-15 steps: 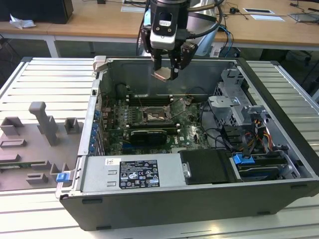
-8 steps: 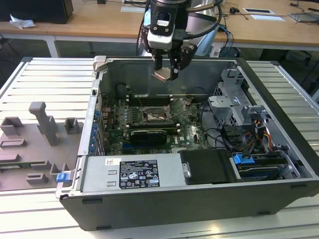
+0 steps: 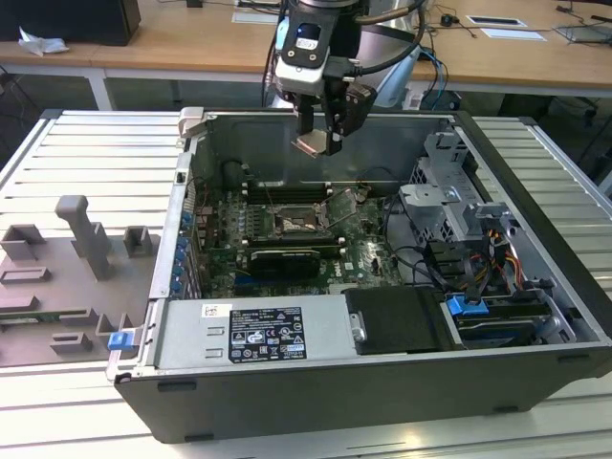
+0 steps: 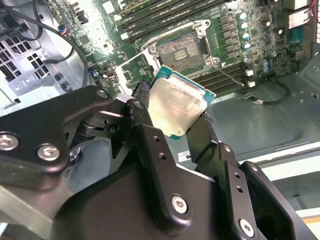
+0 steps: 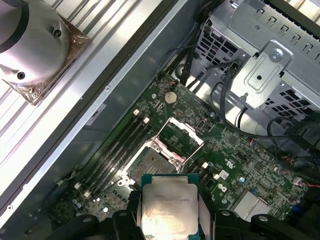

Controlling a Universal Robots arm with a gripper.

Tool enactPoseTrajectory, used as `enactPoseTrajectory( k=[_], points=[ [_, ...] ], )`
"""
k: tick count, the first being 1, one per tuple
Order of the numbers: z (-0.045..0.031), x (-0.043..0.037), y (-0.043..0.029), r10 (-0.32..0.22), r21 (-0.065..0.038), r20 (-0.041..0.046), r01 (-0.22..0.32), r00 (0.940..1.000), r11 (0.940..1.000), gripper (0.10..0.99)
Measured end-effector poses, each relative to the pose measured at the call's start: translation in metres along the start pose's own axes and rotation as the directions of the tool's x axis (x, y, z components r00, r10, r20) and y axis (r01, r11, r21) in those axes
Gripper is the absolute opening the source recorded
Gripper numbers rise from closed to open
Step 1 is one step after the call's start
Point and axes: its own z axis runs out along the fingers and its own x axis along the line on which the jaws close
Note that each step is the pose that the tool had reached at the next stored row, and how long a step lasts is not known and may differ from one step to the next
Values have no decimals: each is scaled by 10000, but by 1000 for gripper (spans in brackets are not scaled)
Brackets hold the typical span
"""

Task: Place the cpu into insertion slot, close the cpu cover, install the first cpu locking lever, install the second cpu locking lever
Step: 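Place the cpu into insertion slot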

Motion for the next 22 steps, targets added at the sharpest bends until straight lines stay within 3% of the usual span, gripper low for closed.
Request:
enactPoseTrajectory(
  k=[9,22],
  points=[
    [3,0,0,649,-14,58,-649,9979,9979,541],
    [9,0,-1,1537,-41,134,-1537,9880,9881,541]
  ],
)
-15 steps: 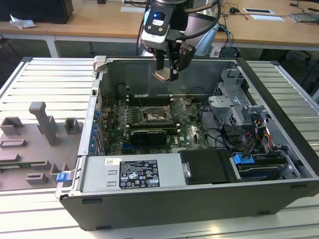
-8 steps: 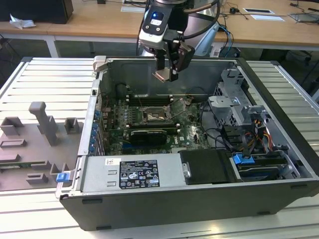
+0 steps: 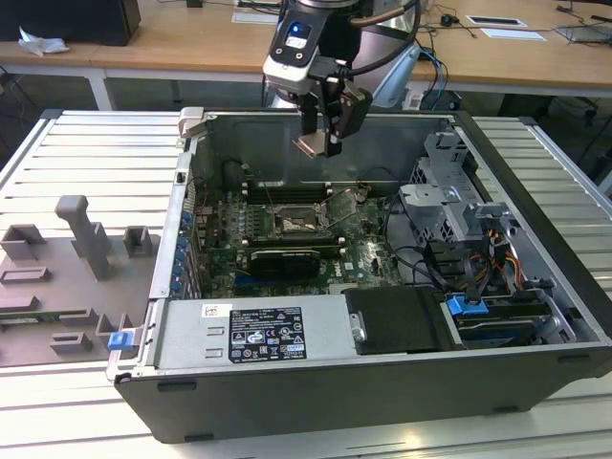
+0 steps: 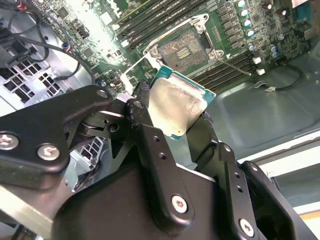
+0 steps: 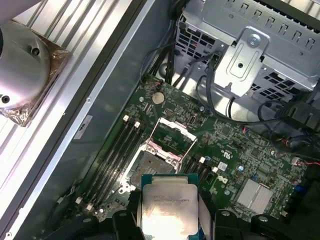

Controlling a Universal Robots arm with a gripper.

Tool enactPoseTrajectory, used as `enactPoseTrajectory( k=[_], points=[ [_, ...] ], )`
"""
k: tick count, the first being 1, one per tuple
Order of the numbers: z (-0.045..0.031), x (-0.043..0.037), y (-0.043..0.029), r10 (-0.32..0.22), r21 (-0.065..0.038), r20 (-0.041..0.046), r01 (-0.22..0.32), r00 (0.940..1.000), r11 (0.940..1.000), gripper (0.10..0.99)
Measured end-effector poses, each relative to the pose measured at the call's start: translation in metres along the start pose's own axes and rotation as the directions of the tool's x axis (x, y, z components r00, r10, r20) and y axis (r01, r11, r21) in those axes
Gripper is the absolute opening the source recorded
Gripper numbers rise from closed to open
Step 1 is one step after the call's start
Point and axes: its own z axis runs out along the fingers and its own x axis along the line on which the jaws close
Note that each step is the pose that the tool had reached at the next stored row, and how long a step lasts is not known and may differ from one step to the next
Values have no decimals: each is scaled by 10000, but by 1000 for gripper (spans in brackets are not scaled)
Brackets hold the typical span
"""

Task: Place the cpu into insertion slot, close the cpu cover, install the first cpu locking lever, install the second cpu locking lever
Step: 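Place the cpu into insertion slot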

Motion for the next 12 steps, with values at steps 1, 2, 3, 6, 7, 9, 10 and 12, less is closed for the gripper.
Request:
enactPoseTrajectory(
  k=[1,2,3,6,7,9,10,12],
  points=[
    [0,0,0,51,-1,5,-51,10000,10000,541],
    [1,0,0,105,-2,10,-105,9999,9999,541],
    [1,0,0,161,-2,15,-161,9999,9999,541],
    [2,0,0,351,-7,32,-351,9994,9994,541],
    [3,0,0,404,-9,35,-404,9992,9992,541],
    [7,0,-1,636,-14,56,-636,9980,9980,541],
    [8,0,-1,705,-16,62,-705,9975,9975,541],
    [11,0,-1,866,-20,77,-865,9962,9962,541]
  ],
)
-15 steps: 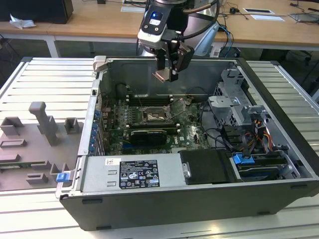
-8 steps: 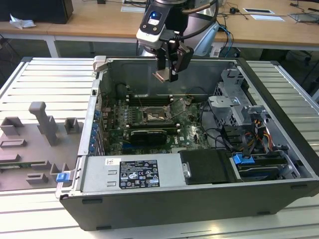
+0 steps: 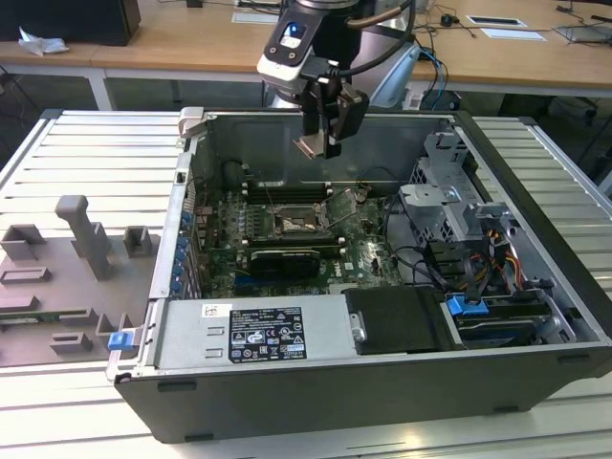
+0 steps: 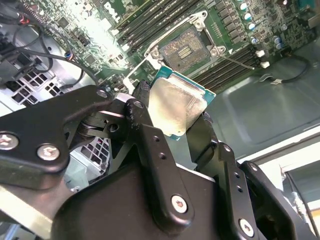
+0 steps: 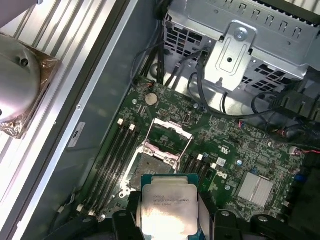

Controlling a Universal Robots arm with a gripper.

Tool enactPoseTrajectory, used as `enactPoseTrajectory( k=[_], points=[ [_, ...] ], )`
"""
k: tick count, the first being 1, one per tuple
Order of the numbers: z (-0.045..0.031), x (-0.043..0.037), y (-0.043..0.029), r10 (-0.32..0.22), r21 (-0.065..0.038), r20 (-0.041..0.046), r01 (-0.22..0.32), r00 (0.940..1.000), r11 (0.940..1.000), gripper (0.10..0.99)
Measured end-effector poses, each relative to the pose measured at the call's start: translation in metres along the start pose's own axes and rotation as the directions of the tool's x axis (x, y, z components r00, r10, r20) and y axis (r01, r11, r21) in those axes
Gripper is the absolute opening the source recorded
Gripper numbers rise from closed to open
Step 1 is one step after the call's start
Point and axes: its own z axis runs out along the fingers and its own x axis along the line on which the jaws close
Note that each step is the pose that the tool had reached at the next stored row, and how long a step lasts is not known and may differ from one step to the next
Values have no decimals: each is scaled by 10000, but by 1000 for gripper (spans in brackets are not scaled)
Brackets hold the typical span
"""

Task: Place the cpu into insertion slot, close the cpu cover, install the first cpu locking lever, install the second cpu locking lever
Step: 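Place the cpu into insertion slot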

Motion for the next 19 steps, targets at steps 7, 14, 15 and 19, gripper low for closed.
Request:
enactPoseTrajectory(
  k=[7,14,15,19],
  points=[
    [8,0,-1,660,-14,58,-660,9978,9978,541],
    [14,0,-1,1238,-31,108,-1237,9923,9923,541],
    [16,0,-1,1274,-32,111,-1274,9918,9918,541],
    [29,0,-3,1375,-34,120,-1375,9904,9905,541]
  ],
)
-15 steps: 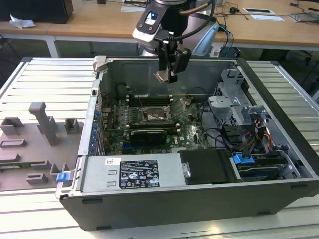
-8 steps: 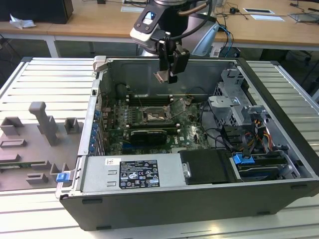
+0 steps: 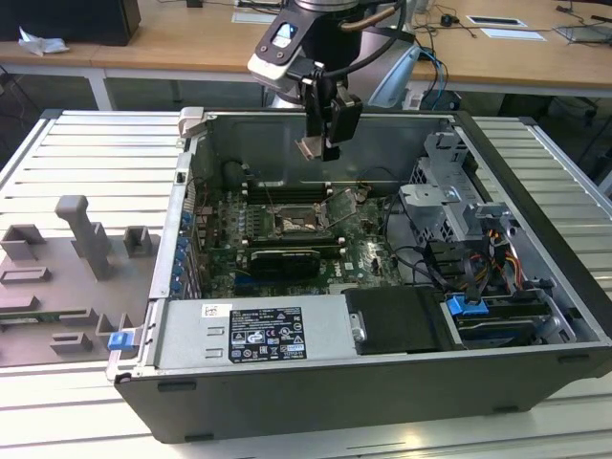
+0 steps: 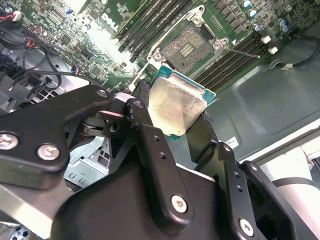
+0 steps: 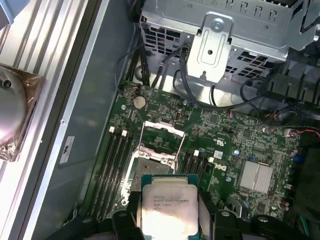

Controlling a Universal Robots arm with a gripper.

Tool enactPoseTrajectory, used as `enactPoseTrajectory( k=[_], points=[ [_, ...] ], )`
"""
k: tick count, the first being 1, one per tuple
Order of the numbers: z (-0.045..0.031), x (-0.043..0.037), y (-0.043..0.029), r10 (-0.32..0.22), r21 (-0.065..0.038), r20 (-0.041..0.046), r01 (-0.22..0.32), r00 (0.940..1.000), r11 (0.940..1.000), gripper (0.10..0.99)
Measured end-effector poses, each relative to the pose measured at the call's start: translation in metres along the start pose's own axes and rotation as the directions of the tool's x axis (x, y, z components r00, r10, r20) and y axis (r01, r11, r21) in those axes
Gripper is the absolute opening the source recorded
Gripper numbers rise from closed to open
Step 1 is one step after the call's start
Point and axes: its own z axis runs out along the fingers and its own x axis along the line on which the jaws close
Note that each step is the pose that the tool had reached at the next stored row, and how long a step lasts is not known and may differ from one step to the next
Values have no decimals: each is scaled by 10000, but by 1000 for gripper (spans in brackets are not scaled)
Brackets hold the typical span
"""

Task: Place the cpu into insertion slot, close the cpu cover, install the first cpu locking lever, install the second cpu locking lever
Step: 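Place the cpu into insertion slot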

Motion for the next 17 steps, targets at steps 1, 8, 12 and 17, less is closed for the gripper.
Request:
enactPoseTrajectory(
  k=[1,8,12,17],
  points=[
    [9,0,-1,24,0,2,-24,10000,10000,541],
    [46,-1,-4,44,8,36,-44,10000,10000,541],
    [78,-2,-7,43,11,46,-43,10000,10000,541],
    [113,-2,-10,43,12,50,-43,10000,10000,541]
  ],
)
